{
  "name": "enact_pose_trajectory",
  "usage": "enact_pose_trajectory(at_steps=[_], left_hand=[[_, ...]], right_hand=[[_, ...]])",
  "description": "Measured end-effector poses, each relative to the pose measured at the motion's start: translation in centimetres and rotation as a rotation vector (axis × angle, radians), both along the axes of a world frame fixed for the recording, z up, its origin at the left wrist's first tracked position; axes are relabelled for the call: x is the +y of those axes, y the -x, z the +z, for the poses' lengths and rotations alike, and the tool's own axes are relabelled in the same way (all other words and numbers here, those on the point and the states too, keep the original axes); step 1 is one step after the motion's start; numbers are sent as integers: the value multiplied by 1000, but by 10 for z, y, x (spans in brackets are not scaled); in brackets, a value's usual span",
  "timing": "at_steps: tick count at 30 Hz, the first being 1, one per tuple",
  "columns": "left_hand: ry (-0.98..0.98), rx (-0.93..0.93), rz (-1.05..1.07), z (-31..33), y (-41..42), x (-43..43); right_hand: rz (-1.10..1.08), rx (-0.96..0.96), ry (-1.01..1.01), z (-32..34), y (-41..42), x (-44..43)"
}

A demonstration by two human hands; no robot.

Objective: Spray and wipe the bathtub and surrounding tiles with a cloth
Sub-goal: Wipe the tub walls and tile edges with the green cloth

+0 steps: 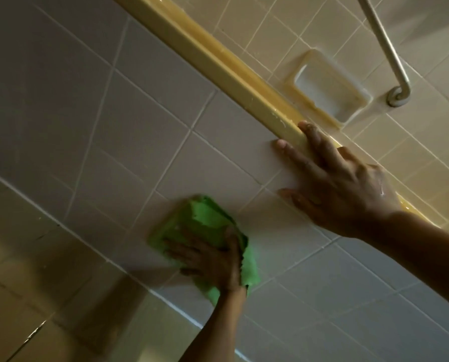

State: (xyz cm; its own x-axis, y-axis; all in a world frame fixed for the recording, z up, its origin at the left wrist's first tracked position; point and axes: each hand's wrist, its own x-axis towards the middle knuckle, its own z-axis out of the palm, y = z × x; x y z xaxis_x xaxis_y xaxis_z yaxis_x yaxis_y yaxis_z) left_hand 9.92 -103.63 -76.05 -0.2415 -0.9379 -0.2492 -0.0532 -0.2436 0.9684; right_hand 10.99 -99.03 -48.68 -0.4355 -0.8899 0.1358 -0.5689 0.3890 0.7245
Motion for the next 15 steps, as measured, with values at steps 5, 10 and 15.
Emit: enact_pose_trajectory(at_steps=[5, 10, 15], left_hand=[[336, -52, -30, 19, -3, -3], [578, 12, -59, 26, -11, -8], [603, 44, -8, 21, -20, -6]], right_hand=[[-9, 13, 12, 1, -3, -1], [-23, 15, 11, 0, -5, -3], [-33, 14, 17, -2, -3, -2]])
